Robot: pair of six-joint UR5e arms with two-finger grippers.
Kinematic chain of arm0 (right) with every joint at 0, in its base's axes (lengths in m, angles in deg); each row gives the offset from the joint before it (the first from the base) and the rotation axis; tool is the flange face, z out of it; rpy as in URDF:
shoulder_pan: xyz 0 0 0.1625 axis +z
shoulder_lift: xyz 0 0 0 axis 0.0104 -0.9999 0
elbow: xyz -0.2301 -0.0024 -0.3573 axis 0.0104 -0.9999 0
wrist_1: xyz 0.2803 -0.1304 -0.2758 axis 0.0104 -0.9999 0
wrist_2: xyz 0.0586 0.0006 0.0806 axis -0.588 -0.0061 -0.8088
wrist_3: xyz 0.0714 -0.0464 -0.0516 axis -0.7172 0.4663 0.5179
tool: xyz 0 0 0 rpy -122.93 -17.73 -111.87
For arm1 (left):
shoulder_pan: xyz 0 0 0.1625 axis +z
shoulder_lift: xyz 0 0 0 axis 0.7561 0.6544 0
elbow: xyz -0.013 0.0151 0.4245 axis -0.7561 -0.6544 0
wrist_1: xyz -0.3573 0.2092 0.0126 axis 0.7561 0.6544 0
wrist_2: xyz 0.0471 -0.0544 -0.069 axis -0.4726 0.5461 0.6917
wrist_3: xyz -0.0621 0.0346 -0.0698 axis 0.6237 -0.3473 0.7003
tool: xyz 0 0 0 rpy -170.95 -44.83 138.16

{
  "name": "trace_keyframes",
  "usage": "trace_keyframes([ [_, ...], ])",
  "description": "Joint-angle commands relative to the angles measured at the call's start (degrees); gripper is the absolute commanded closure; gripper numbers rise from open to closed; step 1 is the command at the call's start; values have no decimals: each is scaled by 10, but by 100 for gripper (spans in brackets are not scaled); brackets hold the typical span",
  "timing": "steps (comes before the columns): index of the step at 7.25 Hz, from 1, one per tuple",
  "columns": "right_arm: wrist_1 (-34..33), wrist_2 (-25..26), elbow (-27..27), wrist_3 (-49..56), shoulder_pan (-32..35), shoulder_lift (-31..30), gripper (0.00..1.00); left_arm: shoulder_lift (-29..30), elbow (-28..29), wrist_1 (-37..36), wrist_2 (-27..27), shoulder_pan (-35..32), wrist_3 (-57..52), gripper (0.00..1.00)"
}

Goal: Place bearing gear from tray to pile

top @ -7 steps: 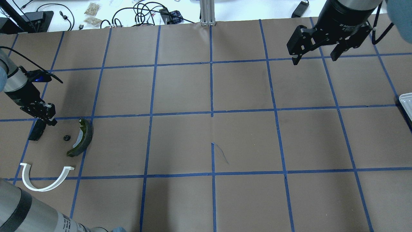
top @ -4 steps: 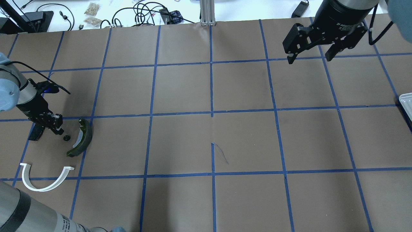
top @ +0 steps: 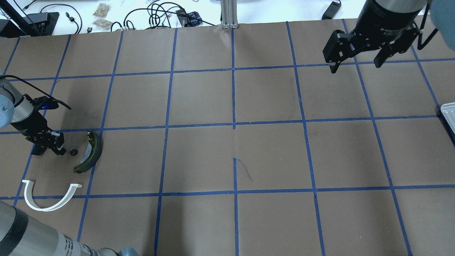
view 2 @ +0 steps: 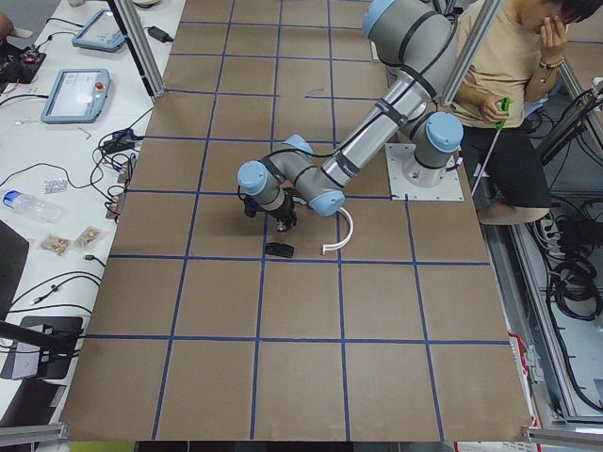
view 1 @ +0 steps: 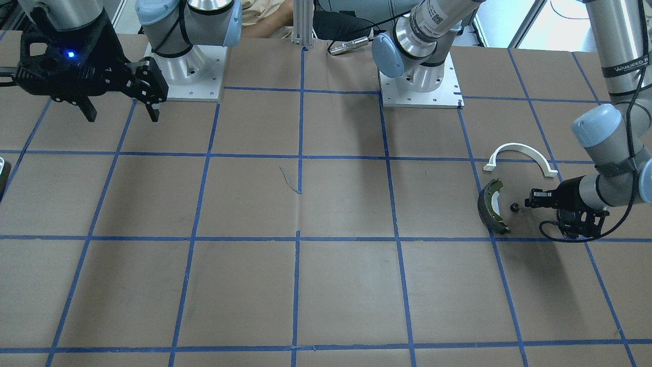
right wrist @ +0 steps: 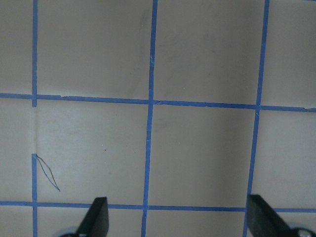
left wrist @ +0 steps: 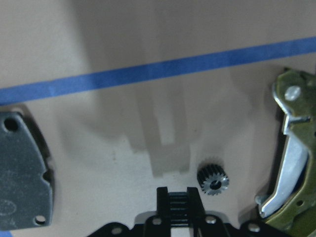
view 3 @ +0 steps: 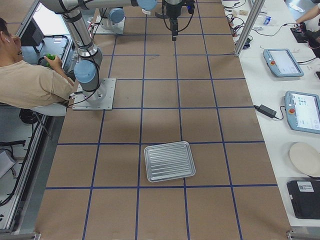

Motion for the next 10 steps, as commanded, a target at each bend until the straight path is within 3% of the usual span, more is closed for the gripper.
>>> trace_keyframes([
  [1,0,2,0,-24,0,0,0,-2,-8,-1,4,-1,0,100],
  [3,0,-3,-1,-22,2,0,0,-1,-8,-1,2,-2,0,96],
  [5,-1,-27,-1,-20,2,1,0,-1,-7,-1,2,-3,0,65],
  [10,0,-20,1,-18,2,0,0,-19,4,6,0,-12,1,55],
])
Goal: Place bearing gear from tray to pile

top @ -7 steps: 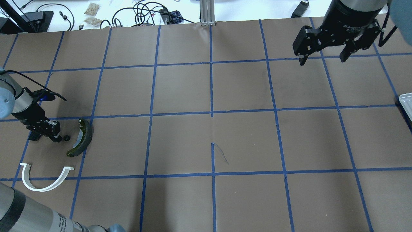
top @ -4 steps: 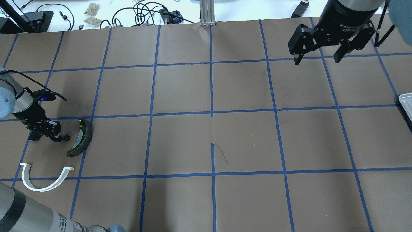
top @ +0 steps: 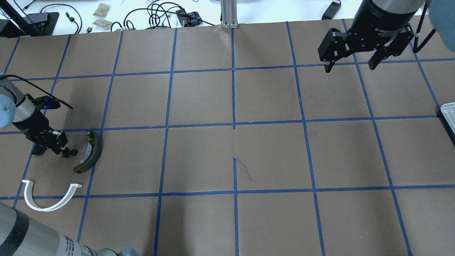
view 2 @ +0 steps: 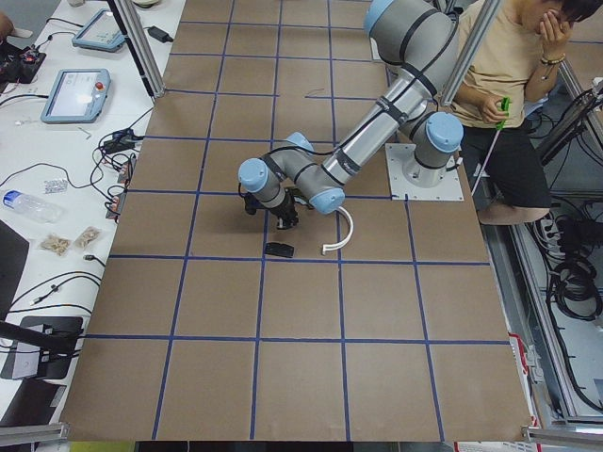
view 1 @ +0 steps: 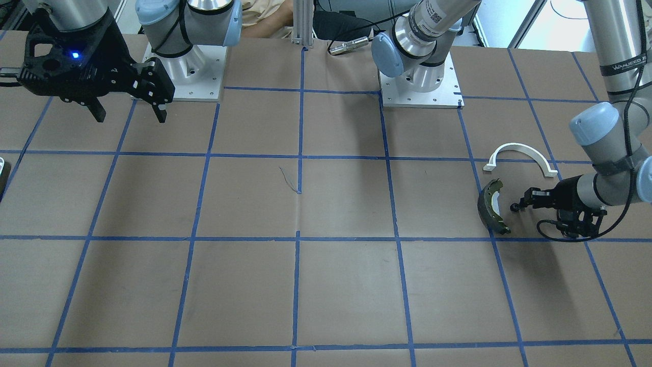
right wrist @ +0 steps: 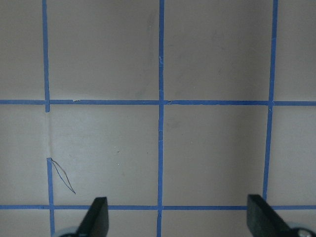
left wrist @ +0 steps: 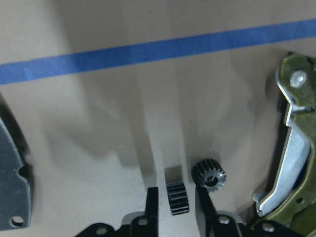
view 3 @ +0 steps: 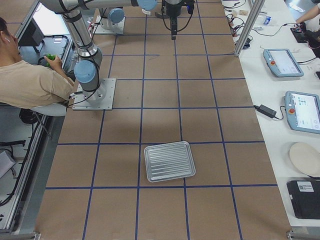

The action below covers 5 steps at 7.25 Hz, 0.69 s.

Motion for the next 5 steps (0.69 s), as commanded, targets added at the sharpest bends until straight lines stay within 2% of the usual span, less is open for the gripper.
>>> trace_keyframes([
  [1,-1,1,0,3,0,0,0,-23,7,7,1,-13,2,50],
  [2,-3,2,-3,15,0,0,0,-36,25,15,2,-38,24,29],
  [3,-8,5,-3,36,0,0,0,-49,53,38,1,-68,75,14],
  [5,-8,6,-3,33,0,1,0,-75,130,107,4,-137,137,4],
])
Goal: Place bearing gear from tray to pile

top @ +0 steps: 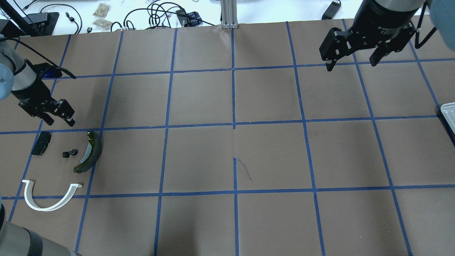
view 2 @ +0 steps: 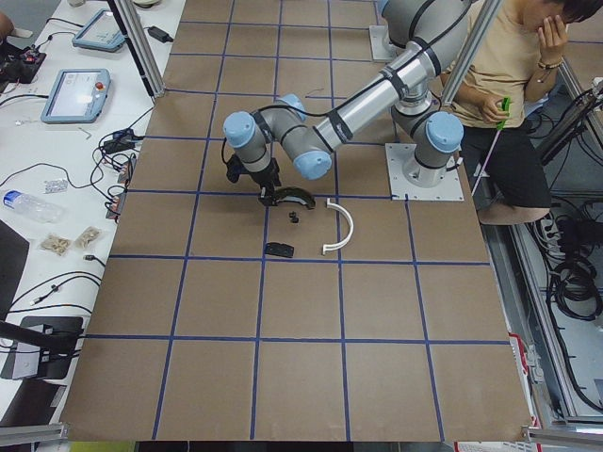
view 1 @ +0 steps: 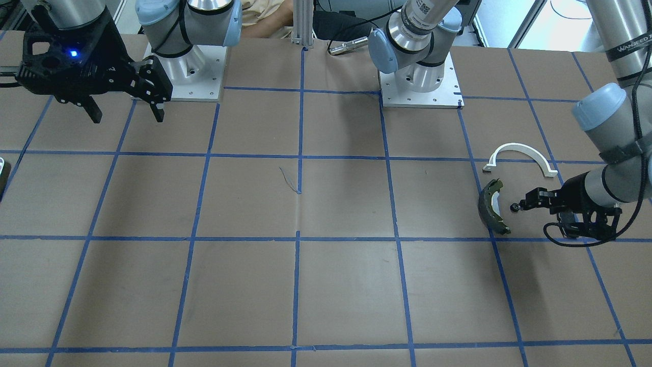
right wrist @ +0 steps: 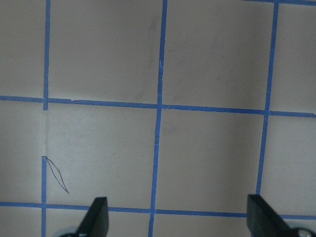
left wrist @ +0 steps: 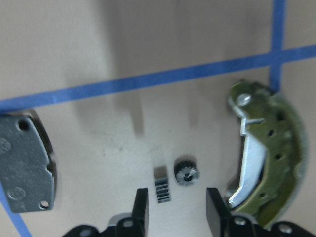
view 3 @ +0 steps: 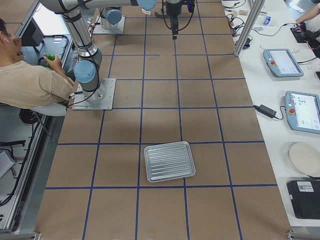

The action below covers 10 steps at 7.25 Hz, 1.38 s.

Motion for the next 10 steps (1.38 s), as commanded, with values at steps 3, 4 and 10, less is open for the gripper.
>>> trace_keyframes([
  [3,-1,2,-1,-2,0,0,0,-62,103,84,0,-157,171,0],
  [4,-3,4,-1,-1,-1,1,0,-79,103,86,-2,-191,209,0],
  [10,0,5,-1,-4,-3,0,0,-148,89,150,29,-268,253,0],
])
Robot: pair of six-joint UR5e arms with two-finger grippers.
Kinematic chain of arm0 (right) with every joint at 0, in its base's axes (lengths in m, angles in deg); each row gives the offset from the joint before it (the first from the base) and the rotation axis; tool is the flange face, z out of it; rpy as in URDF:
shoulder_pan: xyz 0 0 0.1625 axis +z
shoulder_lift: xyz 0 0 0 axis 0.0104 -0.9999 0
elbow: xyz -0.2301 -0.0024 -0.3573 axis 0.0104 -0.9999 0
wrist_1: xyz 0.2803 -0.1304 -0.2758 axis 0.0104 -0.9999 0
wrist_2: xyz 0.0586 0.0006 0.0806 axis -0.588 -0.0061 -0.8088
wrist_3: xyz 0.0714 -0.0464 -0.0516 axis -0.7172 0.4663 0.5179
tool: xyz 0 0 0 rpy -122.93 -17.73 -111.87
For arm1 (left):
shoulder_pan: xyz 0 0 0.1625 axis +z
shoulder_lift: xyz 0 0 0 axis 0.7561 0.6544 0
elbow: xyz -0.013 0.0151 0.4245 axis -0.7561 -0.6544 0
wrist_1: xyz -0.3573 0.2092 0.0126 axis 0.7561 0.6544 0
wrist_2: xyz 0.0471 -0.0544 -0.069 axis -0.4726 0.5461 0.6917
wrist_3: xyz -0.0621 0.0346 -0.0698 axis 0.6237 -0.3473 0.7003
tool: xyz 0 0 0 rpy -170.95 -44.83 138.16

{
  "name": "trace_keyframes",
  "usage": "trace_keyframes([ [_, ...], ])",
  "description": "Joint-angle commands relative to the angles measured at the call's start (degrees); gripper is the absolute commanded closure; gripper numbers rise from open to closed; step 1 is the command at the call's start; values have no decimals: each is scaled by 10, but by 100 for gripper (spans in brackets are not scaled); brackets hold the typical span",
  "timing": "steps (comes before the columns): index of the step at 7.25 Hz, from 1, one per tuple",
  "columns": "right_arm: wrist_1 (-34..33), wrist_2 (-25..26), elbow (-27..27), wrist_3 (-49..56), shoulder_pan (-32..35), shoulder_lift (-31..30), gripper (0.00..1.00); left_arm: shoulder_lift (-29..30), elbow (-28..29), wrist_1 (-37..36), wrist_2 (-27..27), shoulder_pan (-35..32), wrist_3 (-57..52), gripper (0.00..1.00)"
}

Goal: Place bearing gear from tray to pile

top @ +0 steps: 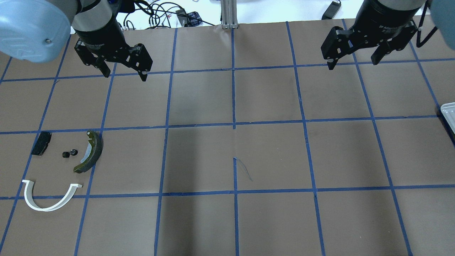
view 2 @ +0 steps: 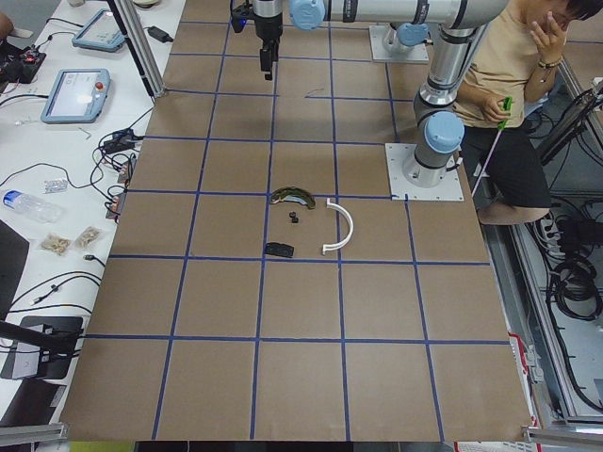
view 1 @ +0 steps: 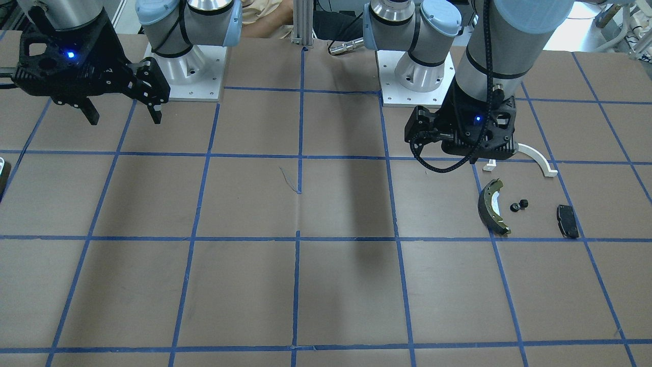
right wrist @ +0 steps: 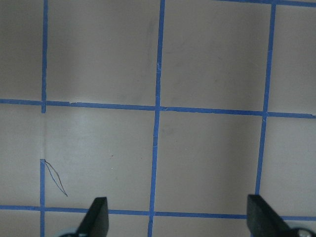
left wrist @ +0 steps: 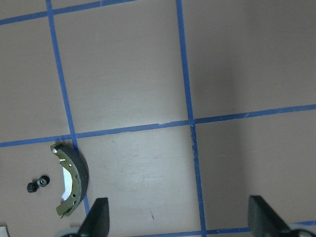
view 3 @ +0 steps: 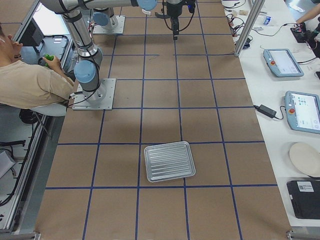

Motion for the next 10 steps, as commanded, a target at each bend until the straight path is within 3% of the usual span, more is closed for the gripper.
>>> trace_keyframes([
  [1,4,4,-6,-1,0,-1,0,-16,-4,18,8,18,-7,0],
  [10,-10,0,-7,-25,0,-6,0,-52,-26,47,24,24,5,0],
])
